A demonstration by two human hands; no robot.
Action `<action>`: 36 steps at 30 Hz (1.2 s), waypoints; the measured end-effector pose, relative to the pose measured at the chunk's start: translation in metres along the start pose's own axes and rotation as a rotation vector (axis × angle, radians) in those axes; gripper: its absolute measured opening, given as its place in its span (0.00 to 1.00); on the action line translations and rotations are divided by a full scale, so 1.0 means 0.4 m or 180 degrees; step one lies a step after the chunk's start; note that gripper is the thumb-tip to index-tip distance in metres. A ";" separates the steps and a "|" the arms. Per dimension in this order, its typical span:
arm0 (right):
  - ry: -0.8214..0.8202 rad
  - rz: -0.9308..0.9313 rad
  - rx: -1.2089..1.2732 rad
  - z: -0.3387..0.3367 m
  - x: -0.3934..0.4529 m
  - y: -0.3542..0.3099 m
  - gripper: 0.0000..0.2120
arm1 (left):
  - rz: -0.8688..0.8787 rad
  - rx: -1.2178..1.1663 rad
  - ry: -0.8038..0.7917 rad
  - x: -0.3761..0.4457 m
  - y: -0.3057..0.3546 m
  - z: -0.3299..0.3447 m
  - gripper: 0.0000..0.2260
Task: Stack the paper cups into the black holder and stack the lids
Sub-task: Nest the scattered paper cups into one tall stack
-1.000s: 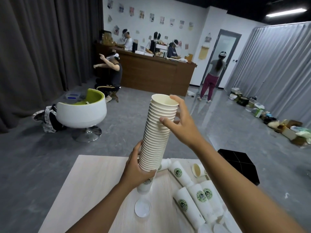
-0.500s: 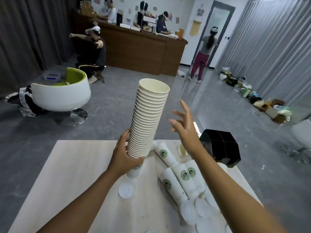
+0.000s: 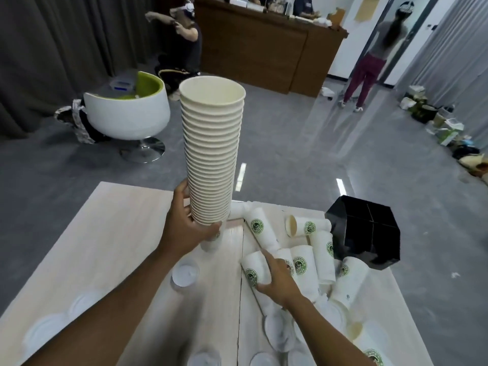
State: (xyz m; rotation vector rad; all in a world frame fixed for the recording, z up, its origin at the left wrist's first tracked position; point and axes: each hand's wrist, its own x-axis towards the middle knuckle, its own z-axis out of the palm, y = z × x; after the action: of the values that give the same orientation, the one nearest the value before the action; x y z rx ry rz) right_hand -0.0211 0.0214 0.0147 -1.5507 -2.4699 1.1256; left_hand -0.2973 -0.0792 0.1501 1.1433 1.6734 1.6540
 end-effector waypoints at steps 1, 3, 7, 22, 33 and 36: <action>-0.0017 -0.0029 -0.0054 0.008 0.004 0.007 0.49 | 0.0007 0.0015 0.0043 -0.001 0.006 0.006 0.50; -0.0034 -0.0053 -0.0086 0.025 0.015 0.022 0.49 | 0.0027 0.0068 0.0117 -0.003 0.014 0.014 0.51; -0.0009 -0.0040 -0.0268 0.046 0.033 0.029 0.51 | 0.0084 0.0170 0.0192 0.000 0.031 0.025 0.51; 0.0681 -0.0336 0.0786 0.054 0.107 0.022 0.60 | 0.0022 0.0386 0.0313 0.019 0.010 -0.014 0.50; 0.1398 -0.1638 0.1504 -0.382 0.023 -0.464 0.60 | -0.0097 0.0385 0.0234 0.004 -0.019 -0.068 0.48; 0.1516 -0.1961 0.1581 -0.479 -0.021 -0.567 0.58 | -0.0142 0.0321 0.0220 -0.013 -0.026 -0.075 0.47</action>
State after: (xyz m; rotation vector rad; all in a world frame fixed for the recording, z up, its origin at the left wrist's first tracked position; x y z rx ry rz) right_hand -0.1224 0.0659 0.2903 -0.7292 -1.9267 0.9937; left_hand -0.3218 -0.0984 0.1425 1.0985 1.8310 1.6144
